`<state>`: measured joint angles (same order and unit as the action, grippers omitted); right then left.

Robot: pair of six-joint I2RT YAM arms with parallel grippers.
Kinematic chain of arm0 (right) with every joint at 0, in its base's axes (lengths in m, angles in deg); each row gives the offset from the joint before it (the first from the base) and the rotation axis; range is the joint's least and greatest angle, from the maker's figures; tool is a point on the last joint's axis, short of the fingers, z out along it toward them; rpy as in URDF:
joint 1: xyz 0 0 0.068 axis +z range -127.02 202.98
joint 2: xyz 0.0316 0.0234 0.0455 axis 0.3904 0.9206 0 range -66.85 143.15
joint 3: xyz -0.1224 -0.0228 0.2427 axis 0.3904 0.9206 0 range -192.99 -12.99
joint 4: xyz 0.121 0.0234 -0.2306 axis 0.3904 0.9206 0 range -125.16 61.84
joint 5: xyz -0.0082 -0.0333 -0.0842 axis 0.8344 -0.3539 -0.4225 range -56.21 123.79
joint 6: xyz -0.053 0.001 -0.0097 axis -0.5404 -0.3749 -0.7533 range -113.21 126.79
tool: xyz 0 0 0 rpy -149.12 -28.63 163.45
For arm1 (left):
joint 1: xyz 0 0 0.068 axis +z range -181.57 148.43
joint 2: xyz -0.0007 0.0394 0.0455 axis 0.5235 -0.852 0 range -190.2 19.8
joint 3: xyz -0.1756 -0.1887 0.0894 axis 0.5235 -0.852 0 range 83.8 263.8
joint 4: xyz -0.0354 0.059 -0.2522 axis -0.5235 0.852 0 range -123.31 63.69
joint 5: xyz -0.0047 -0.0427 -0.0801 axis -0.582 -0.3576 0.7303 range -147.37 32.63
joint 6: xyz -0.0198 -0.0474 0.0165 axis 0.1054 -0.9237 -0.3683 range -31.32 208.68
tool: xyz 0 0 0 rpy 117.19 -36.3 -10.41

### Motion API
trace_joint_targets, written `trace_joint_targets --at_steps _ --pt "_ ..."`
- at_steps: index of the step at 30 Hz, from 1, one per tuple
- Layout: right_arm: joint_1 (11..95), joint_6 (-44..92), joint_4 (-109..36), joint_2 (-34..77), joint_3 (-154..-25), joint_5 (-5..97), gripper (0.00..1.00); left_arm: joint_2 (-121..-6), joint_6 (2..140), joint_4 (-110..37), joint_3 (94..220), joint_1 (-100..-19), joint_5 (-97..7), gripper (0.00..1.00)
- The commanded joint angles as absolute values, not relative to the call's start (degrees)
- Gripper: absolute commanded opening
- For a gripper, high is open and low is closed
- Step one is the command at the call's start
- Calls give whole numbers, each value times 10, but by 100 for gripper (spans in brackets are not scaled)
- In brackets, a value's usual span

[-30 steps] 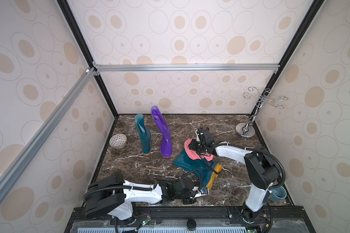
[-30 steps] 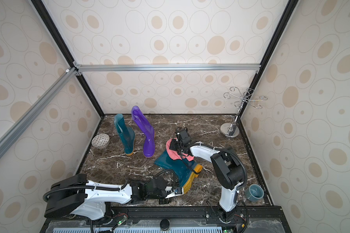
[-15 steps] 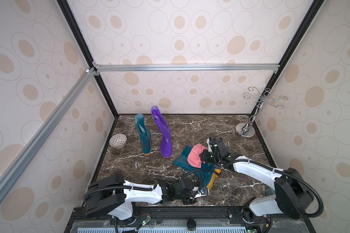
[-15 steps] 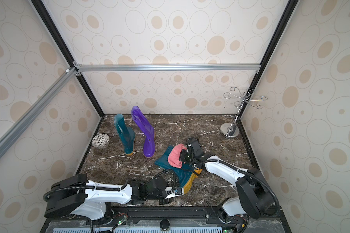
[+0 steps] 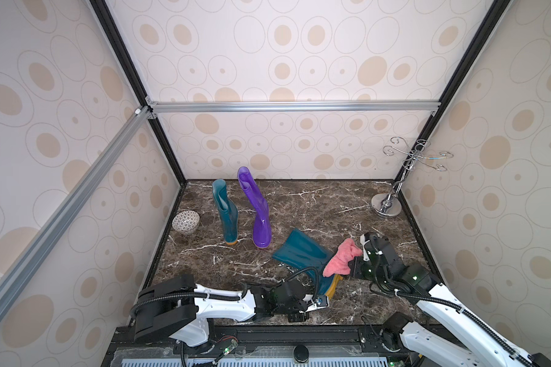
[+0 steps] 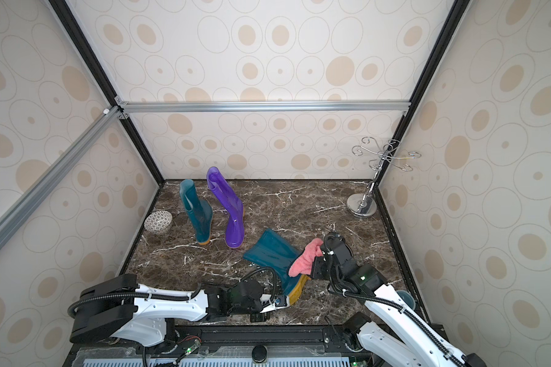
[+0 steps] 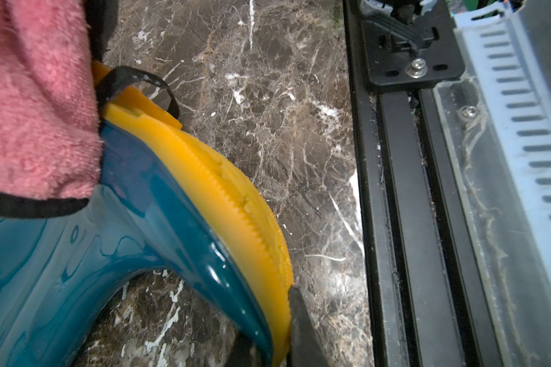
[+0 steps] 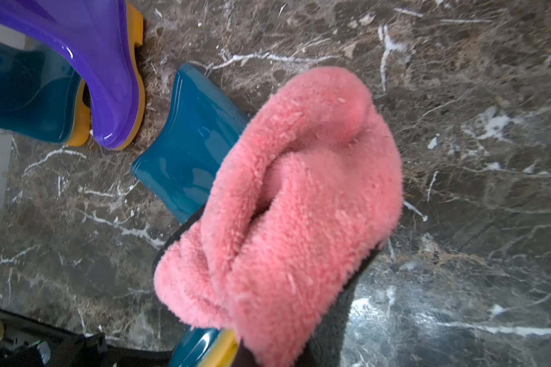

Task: Wipe the rubber boots with a cloth
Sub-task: Wipe the dirt off the rubber boot.

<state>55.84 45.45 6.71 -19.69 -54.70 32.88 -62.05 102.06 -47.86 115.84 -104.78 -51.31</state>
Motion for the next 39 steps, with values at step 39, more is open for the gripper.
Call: trace_joint_targets --at_steps 39 --pt "503 422 -273 239 -605 381 0 -606 1047 -526 1160 -1048 -517 0"
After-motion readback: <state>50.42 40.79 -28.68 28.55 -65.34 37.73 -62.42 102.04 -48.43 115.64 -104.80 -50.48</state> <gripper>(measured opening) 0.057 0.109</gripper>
